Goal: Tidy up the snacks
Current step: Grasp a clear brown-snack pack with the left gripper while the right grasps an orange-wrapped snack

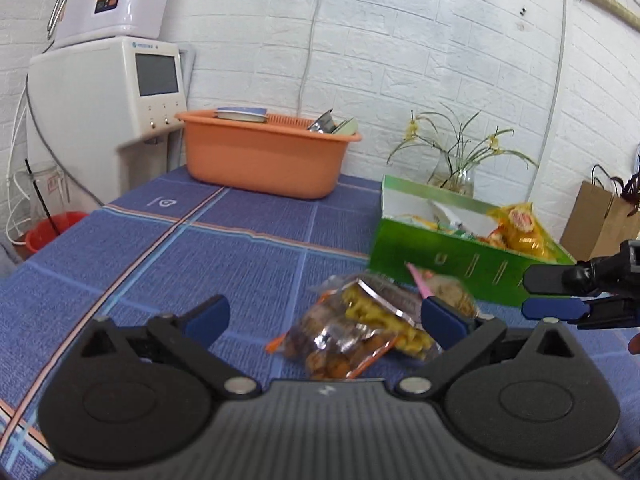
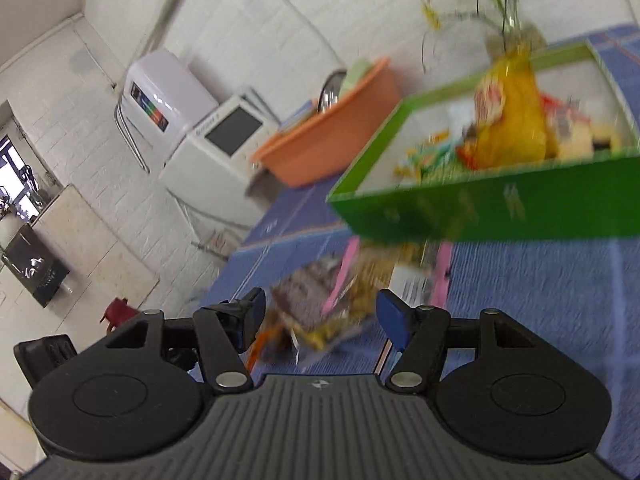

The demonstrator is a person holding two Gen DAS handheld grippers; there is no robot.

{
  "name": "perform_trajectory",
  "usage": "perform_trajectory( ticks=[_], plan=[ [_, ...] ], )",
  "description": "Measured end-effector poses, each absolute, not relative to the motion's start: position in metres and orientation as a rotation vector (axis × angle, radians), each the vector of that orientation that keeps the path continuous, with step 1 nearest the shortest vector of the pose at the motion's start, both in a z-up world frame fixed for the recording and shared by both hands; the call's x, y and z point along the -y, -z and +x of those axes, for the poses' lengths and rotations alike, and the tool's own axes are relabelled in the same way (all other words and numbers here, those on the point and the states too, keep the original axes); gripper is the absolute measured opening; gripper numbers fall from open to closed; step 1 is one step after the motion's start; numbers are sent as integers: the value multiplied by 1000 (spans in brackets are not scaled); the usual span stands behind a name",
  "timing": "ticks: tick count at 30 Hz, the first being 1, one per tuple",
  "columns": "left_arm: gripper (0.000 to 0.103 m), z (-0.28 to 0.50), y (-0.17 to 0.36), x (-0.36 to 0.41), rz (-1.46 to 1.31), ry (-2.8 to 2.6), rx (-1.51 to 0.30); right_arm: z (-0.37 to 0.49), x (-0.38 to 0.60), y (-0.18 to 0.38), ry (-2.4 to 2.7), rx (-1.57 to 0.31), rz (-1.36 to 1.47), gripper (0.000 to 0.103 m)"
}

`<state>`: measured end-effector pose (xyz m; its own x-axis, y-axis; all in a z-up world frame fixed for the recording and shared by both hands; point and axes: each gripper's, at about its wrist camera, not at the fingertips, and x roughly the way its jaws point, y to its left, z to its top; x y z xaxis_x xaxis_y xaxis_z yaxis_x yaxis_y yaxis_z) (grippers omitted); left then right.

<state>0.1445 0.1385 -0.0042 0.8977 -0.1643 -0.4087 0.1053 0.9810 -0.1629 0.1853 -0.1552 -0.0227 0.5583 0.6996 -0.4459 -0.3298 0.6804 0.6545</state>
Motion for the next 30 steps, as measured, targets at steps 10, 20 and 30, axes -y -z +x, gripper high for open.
perform_trajectory(
  ticks=[10, 20, 30],
  plan=[
    [100, 135, 20, -161, -117, 153, -496, 175, 98, 52, -762, -983, 653, 102],
    [100, 160, 29, -159, -64, 286, -483, 221, 72, 65, -635, -1013, 731, 102],
    [67, 188, 37, -160, -158, 441, -600, 209, 77, 66, -678, -958, 667, 57]
  ],
)
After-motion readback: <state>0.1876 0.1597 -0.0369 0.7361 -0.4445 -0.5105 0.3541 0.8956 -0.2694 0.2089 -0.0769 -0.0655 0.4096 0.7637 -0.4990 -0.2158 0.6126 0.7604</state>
